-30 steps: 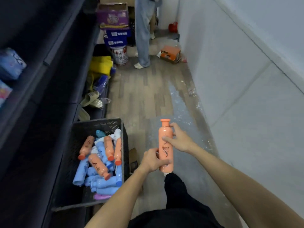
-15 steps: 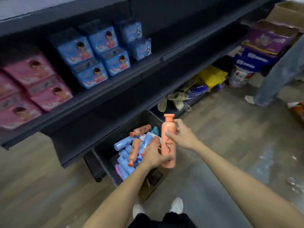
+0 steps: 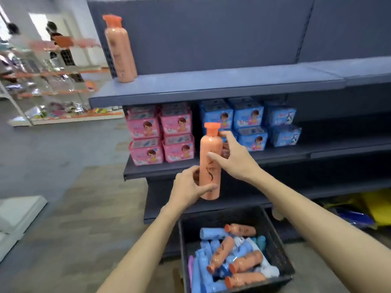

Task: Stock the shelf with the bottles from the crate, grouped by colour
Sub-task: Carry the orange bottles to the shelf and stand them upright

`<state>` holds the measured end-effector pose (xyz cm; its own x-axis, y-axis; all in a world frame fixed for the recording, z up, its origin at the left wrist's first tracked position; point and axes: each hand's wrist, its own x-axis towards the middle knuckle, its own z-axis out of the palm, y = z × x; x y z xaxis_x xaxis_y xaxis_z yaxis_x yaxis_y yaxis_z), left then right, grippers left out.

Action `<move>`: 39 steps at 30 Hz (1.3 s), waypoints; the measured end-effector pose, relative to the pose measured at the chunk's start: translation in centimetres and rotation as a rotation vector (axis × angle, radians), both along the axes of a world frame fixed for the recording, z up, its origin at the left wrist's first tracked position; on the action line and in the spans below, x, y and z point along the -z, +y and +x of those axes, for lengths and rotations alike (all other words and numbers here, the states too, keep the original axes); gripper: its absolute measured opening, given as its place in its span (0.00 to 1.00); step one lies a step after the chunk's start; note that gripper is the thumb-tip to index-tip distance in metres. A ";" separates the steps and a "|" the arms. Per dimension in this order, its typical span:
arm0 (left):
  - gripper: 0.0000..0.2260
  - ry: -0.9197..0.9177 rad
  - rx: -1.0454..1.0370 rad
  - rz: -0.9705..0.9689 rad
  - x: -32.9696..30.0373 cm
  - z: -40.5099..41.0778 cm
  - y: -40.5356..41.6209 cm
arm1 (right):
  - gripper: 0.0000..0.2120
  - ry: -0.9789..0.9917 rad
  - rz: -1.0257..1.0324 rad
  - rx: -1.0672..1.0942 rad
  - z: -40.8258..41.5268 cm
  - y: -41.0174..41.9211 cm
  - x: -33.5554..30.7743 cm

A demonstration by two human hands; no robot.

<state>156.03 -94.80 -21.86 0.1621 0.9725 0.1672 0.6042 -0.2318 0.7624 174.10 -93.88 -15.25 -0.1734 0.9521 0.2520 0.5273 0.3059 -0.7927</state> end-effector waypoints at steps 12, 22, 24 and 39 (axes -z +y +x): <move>0.22 -0.035 -0.100 0.408 -18.5 -6.9 7.3 | 0.25 -0.079 0.384 -0.096 -7.5 6.5 -20.0; 0.24 -0.026 -0.105 0.451 -24.2 -14.4 11.7 | 0.25 -0.056 0.429 -0.152 -15.3 10.9 -25.2; 0.26 -0.015 -0.111 0.441 -24.2 -15.4 13.0 | 0.25 -0.062 0.422 -0.143 -16.5 12.0 -25.2; 0.24 0.021 -0.182 0.260 -21.8 -21.0 21.4 | 0.23 -0.083 0.328 -0.118 -22.7 21.2 -22.3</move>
<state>135.03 -73.40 -0.09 -0.0043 0.9110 0.4124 0.6685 -0.3041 0.6787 151.38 -72.67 7.08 -0.3102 0.7950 0.5213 0.5318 0.5996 -0.5980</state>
